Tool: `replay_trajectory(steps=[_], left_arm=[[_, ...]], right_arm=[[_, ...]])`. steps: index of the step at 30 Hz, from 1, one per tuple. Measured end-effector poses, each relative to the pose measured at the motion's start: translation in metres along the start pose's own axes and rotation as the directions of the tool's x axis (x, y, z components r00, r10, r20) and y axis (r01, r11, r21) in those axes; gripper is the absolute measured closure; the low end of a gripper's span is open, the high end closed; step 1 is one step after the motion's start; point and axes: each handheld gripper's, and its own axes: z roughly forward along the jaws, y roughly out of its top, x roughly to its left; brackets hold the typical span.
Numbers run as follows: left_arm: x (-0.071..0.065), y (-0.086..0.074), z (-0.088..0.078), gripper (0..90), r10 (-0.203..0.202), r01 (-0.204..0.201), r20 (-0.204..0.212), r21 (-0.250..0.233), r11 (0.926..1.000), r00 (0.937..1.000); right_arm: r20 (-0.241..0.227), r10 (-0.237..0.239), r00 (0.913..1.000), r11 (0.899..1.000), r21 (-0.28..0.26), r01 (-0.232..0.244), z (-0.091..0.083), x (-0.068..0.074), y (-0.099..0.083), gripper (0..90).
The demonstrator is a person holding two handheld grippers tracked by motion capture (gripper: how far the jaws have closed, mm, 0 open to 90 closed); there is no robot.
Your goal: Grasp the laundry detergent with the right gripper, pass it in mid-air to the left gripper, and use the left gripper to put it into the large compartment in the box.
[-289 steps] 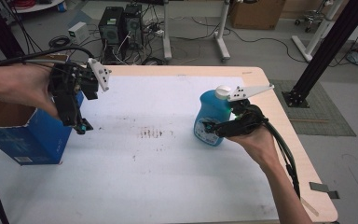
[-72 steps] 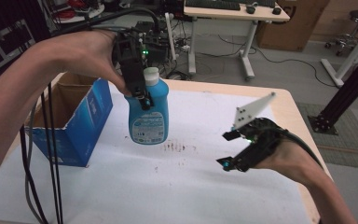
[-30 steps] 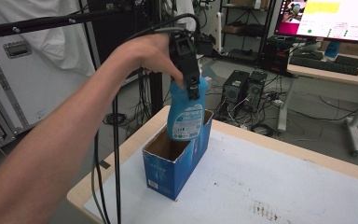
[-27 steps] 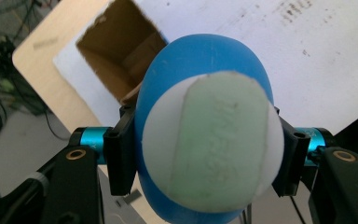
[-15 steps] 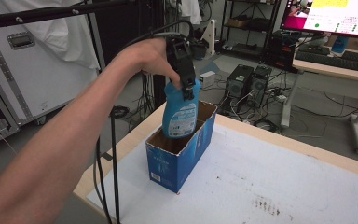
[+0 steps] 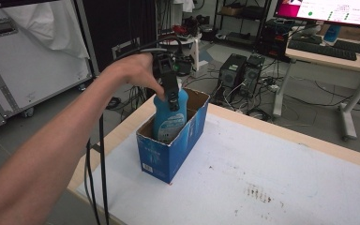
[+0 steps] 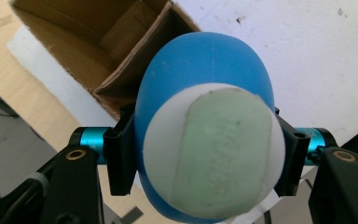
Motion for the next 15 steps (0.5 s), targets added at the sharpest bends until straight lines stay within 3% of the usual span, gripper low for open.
replay_trajectory(steps=[5,9,15], left_arm=[[0.002,-0.005,0.014,37.8,0.058,-0.058,0.017,0.000,0.9983,0.9982],[0.002,-0.007,0.026,37.9,0.132,-0.132,0.028,0.002,0.9912,0.9908],[0.001,-0.010,0.042,37.8,0.181,-0.181,0.037,0.018,0.9833,0.9829]], right_arm=[[0.000,-0.003,1.0000,1.000,0.007,0.003,0.001,-0.002,-0.001,12.0],[0.003,-0.008,1.0000,1.000,0.010,0.008,0.002,-0.001,-0.001,12.0],[0.009,-0.014,0.9999,1.000,0.024,0.014,0.003,-0.001,-0.002,12.0]])
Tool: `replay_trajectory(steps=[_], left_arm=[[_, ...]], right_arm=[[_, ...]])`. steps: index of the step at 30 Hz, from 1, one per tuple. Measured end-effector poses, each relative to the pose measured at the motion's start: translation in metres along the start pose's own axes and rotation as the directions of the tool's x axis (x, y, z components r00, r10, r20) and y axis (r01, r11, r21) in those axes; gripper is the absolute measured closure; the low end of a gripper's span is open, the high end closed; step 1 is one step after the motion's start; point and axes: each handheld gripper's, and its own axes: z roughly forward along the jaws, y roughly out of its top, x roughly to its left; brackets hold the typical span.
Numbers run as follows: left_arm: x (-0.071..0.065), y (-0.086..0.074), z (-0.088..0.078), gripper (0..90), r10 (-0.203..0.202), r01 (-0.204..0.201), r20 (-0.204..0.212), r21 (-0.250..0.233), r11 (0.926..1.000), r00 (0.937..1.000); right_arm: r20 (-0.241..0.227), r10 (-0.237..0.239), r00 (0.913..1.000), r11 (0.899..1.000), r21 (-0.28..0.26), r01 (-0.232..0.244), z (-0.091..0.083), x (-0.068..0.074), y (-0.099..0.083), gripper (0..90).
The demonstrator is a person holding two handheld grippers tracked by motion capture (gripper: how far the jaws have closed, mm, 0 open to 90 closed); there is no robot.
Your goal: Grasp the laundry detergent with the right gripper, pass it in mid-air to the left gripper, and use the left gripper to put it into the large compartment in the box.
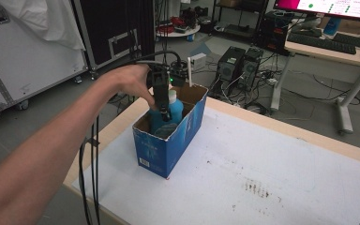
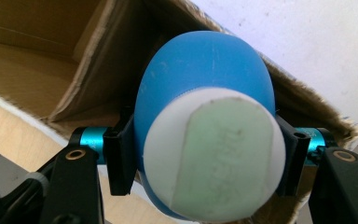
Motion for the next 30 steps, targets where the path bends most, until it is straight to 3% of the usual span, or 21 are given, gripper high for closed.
replay_trajectory(steps=[10,14,30], left_arm=[[-0.001,0.000,0.021,37.7,0.062,-0.062,0.007,0.034,0.9975,0.9981],[-0.001,-0.001,0.029,37.7,0.065,-0.065,0.008,0.037,0.9972,0.9978],[-0.001,0.000,0.031,37.4,0.065,-0.065,0.003,0.027,0.9975,0.9979]], right_arm=[[0.012,-0.006,0.9999,1.000,0.009,0.006,0.000,0.001,-0.001,12.0],[0.033,0.002,0.9994,1.000,0.007,-0.002,0.000,0.001,-0.002,12.1],[0.027,0.010,0.9996,1.000,0.013,-0.011,0.004,0.002,-0.006,12.1]])
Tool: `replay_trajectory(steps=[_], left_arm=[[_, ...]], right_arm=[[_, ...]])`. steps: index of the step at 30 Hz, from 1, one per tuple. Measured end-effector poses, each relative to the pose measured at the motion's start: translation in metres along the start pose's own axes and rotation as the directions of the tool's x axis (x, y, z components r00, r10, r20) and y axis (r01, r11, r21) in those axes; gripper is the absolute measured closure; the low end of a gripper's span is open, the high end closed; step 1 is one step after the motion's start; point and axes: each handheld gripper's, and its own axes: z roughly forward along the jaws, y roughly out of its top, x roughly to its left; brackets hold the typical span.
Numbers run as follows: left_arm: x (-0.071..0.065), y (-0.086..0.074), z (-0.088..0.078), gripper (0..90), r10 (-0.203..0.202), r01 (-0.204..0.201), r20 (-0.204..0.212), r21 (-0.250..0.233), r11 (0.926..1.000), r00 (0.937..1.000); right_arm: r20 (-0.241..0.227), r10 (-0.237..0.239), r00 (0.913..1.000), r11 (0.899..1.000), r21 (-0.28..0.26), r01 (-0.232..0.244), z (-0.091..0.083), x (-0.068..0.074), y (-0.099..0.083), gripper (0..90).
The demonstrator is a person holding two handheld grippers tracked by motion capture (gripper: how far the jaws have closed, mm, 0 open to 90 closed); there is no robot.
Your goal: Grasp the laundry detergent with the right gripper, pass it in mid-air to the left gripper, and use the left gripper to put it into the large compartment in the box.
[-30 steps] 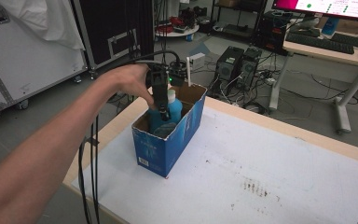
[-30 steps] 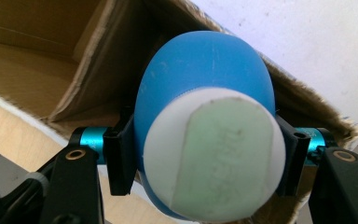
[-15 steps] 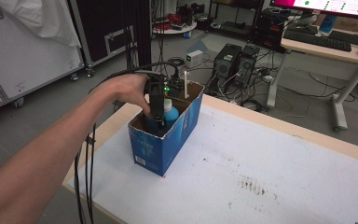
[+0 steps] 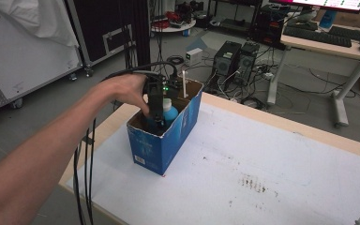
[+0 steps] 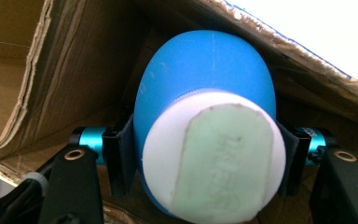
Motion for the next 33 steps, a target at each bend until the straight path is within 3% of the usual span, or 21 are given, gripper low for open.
replay_trajectory(steps=[5,14,20,33], left_arm=[[-0.001,0.001,0.002,37.1,0.010,-0.010,-0.019,0.014,0.9998,0.9998],[0.001,0.001,-0.002,35.6,-0.004,0.004,-0.005,0.004,1.0000,1.0000],[0.002,0.001,-0.005,26.4,-0.026,0.026,-0.010,-0.014,0.9996,0.9996],[0.003,0.002,-0.027,23.0,-0.042,0.041,-0.046,-0.018,0.9990,0.9980]], right_arm=[[-0.001,-0.004,1.0000,1.000,-0.003,0.004,0.000,0.000,0.000,12.0],[-0.010,-0.007,0.9999,1.000,-0.005,0.007,0.001,0.002,0.001,12.0],[-0.008,-0.005,1.0000,1.000,-0.001,0.005,0.000,0.002,0.000,12.0],[-0.009,-0.006,0.9999,1.000,0.000,0.006,-0.001,0.003,0.000,12.0]])
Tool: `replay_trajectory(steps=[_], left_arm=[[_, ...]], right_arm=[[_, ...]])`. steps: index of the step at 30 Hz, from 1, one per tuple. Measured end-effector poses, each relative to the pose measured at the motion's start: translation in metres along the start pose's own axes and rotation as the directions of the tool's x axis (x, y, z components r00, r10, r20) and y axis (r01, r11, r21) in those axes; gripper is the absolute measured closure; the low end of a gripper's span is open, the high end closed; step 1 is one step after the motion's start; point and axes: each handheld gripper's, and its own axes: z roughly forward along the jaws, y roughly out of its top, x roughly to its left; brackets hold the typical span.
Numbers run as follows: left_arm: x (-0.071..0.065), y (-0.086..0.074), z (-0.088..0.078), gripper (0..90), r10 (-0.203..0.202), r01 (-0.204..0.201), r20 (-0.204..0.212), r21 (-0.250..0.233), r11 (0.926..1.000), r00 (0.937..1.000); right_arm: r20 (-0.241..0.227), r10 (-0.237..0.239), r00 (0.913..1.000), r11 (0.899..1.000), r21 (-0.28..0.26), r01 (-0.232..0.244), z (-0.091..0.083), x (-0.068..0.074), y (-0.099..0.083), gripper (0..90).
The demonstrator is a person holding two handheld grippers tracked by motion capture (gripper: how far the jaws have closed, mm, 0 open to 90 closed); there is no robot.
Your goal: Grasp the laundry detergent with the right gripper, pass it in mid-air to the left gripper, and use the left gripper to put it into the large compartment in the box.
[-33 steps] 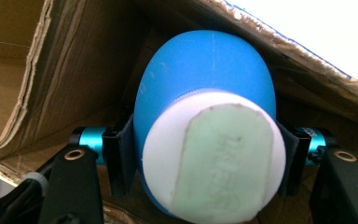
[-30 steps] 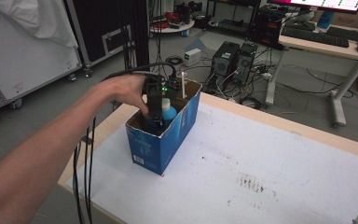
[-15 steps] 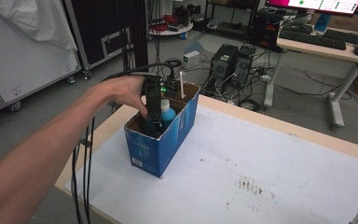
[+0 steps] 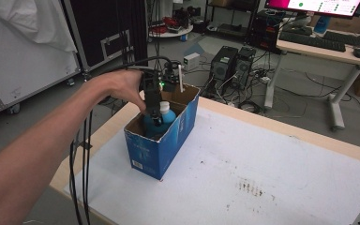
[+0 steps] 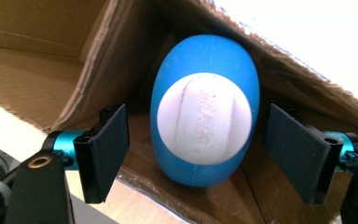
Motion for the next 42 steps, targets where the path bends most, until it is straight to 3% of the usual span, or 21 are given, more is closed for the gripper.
replay_trajectory(steps=[6,13,14,15,17,19,20,22,24,27,30,32,35,36,39,41,42], left_arm=[[-0.005,0.006,-0.017,19.6,0.011,-0.012,-0.034,-0.017,0.9998,0.9993],[-0.022,0.031,-0.041,17.3,0.075,-0.079,-0.064,-0.067,0.9946,0.9951],[-0.031,0.044,-0.047,16.8,0.108,-0.114,-0.071,-0.090,0.9893,0.9916],[-0.031,0.044,-0.047,16.8,0.108,-0.114,-0.071,-0.090,0.9893,0.9916],[-0.041,0.060,-0.052,16.8,0.147,-0.152,-0.058,-0.101,0.9833,0.9875],[-0.051,0.076,-0.054,16.8,0.187,-0.193,-0.060,-0.097,0.9765,0.9805],[-0.060,0.091,-0.054,16.8,0.230,-0.234,-0.057,-0.093,0.9676,0.9716],[-0.065,0.100,-0.053,16.8,0.243,-0.247,-0.051,-0.092,0.9646,0.9686],[-0.072,0.112,-0.052,16.8,0.277,-0.280,-0.046,-0.081,0.9566,0.9598],[-0.083,0.130,-0.048,16.8,0.306,-0.308,-0.038,-0.102,0.9458,0.9512],[-0.094,0.146,-0.039,16.8,0.343,-0.345,-0.038,-0.088,0.9345,0.9387],[-0.102,0.154,-0.029,16.8,0.369,-0.371,-0.043,-0.066,0.9261,0.9283],[-0.112,0.165,-0.010,16.6,0.379,-0.380,-0.033,-0.053,0.9235,0.9250],[-0.116,0.168,-0.003,12.3,0.392,-0.392,-0.023,-0.052,0.9184,0.9198],[-0.129,0.175,0.017,12.3,0.412,-0.411,0.009,-0.050,0.9102,0.9111],[-0.140,0.179,0.037,12.3,0.431,-0.430,0.033,-0.045,0.9018,0.9016],[-0.140,0.179,0.037,12.3,0.431,-0.430,0.033,-0.045,0.9018,0.9016]], right_arm=[[0.003,-0.002,1.0000,1.000,-0.003,0.002,-0.001,-0.001,0.000,12.1],[0.007,0.001,1.0000,1.000,-0.005,-0.001,-0.003,0.000,0.000,12.0],[0.005,-0.001,1.0000,1.000,0.003,0.001,-0.002,0.000,0.001,12.1],[0.004,-0.001,1.0000,1.000,0.006,0.001,-0.002,0.000,0.001,12.1],[0.006,-0.008,1.0000,1.000,0.008,0.008,-0.002,0.000,0.002,12.0],[0.009,-0.003,1.0000,1.000,0.008,0.003,-0.003,0.000,0.002,12.1],[0.011,-0.007,0.9999,1.000,0.002,0.007,-0.005,0.001,0.002,12.0],[0.013,-0.004,0.9999,1.000,0.002,0.004,-0.006,0.001,0.003,12.1],[0.015,-0.006,0.9999,1.000,-0.003,0.006,-0.008,0.002,0.003,12.0],[0.015,-0.007,0.9999,1.000,0.001,0.007,-0.009,0.002,0.002,12.0],[0.015,-0.006,0.9999,1.000,0.000,0.006,-0.009,0.002,0.002,12.0],[0.017,-0.005,0.9998,1.000,0.000,0.005,-0.009,0.002,0.003,12.0],[0.013,-0.007,0.9999,1.000,-0.003,0.007,-0.009,0.003,0.004,12.1],[0.013,-0.012,0.9998,1.000,0.001,0.012,-0.009,0.004,0.005,12.0],[0.016,-0.012,0.9998,1.000,-0.001,0.012,-0.008,0.005,0.006,12.0],[0.017,-0.009,0.9998,1.000,0.000,0.009,-0.008,0.004,0.006,12.0],[0.017,-0.009,0.9998,1.000,0.000,0.009,-0.008,0.004,0.006,12.0]])
